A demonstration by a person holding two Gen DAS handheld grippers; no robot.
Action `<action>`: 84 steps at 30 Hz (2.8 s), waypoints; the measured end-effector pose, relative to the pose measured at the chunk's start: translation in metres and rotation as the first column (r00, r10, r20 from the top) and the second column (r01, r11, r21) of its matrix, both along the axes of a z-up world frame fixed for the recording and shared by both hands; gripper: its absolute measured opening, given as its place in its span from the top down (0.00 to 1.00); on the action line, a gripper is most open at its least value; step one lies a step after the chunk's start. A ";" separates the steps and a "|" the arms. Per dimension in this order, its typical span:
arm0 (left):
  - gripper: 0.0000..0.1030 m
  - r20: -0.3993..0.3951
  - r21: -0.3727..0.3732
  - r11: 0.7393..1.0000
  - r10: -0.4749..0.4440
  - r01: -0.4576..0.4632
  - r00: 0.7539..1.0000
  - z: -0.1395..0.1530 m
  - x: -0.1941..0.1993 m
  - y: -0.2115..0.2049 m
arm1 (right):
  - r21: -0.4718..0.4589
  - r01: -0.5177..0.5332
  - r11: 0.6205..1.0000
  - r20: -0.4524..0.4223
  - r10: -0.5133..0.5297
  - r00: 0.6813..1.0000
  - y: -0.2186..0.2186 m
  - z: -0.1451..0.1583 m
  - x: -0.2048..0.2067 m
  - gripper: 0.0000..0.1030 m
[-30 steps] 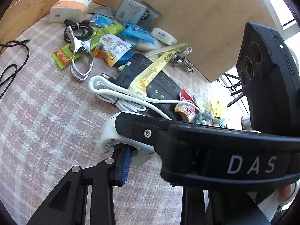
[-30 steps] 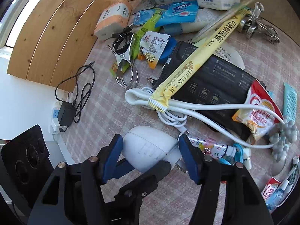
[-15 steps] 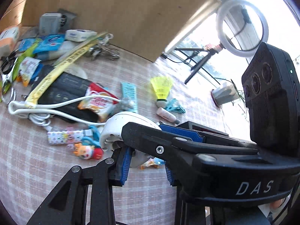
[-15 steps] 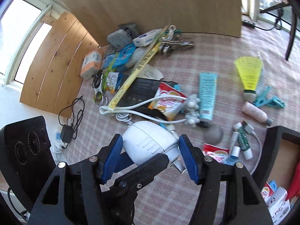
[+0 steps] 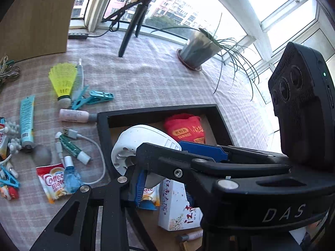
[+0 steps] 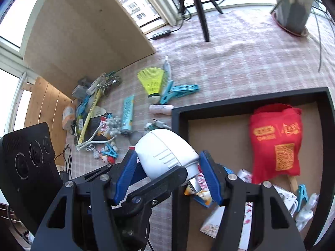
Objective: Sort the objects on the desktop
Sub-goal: 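Carry the white device into the tray and open the right tool, then move both tools back to the table toward the grey beaded toy, then grasp the grey beaded toy with the right tool while the left grasps white earphones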
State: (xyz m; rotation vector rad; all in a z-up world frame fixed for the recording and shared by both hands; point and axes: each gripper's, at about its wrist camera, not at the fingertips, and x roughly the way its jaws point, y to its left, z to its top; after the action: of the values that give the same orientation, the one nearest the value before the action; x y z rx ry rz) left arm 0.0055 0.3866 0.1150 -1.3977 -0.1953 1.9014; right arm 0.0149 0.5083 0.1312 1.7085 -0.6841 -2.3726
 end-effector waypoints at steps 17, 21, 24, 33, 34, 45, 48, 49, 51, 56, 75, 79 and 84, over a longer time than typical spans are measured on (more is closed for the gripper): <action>0.73 0.015 -0.084 0.995 -0.052 0.053 0.999 -0.006 0.016 0.014 | 0.072 0.069 0.995 -0.003 -0.069 0.998 0.032 -0.003 0.014 0.44; 0.73 -0.008 -0.094 0.995 -0.020 0.019 1.000 -0.003 0.012 -0.001 | 0.086 0.042 0.995 -0.017 -0.041 0.999 0.021 0.000 0.010 0.44; 0.73 -0.016 -0.098 0.995 0.017 -0.019 1.000 -0.003 0.006 -0.021 | 0.092 0.015 0.996 -0.021 -0.013 1.000 0.008 0.000 0.004 0.44; 0.73 -0.024 -0.127 0.954 0.271 -0.272 0.962 -0.014 -0.020 -0.144 | 0.118 -0.130 0.984 -0.025 0.134 0.991 -0.062 -0.007 -0.018 0.44; 0.73 -0.032 -0.132 0.943 0.304 -0.306 0.952 -0.015 -0.023 -0.160 | 0.125 -0.146 0.981 -0.025 0.151 0.988 -0.071 -0.008 -0.021 0.44; 0.64 -0.014 -0.197 0.784 0.598 -0.588 0.802 -0.048 -0.030 -0.327 | 0.134 -0.317 0.939 -0.020 0.323 0.946 -0.163 -0.012 -0.066 0.44; 0.64 0.019 -0.198 0.748 0.648 -0.633 0.761 -0.060 -0.032 -0.356 | 0.133 -0.339 0.931 -0.001 0.342 0.940 -0.185 -0.019 -0.086 0.44; 0.64 0.034 -0.194 0.736 0.665 -0.648 0.746 -0.064 -0.032 -0.362 | 0.136 -0.341 0.930 0.009 0.343 0.939 -0.190 -0.022 -0.092 0.44; 0.64 0.057 -0.180 0.722 0.686 -0.668 0.726 -0.069 -0.034 -0.374 | 0.139 -0.344 0.929 0.026 0.344 0.939 -0.201 -0.029 -0.103 0.45; 0.64 0.066 -0.172 0.704 0.706 -0.689 0.705 -0.074 -0.041 -0.382 | 0.153 -0.343 0.927 0.091 0.332 0.939 -0.217 -0.049 -0.122 0.51; 0.66 0.120 -0.169 0.706 0.707 -0.688 0.697 -0.089 -0.073 -0.384 | 0.163 -0.364 0.917 0.139 0.344 0.928 -0.229 -0.070 -0.136 0.77; 0.66 0.119 -0.165 0.704 0.710 -0.691 0.694 -0.088 -0.068 -0.384 | 0.163 -0.365 0.917 0.138 0.345 0.929 -0.229 -0.071 -0.139 0.77; 0.67 0.108 -0.155 0.704 0.709 -0.693 0.697 -0.083 -0.057 -0.384 | 0.161 -0.372 0.914 0.130 0.354 0.926 -0.229 -0.070 -0.136 0.77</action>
State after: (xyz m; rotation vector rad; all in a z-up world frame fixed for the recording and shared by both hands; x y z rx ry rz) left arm -0.0510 0.0023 0.0323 -1.7030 -0.8348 2.4302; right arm -0.1207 0.2789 0.0616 1.8437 -0.1371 -2.1544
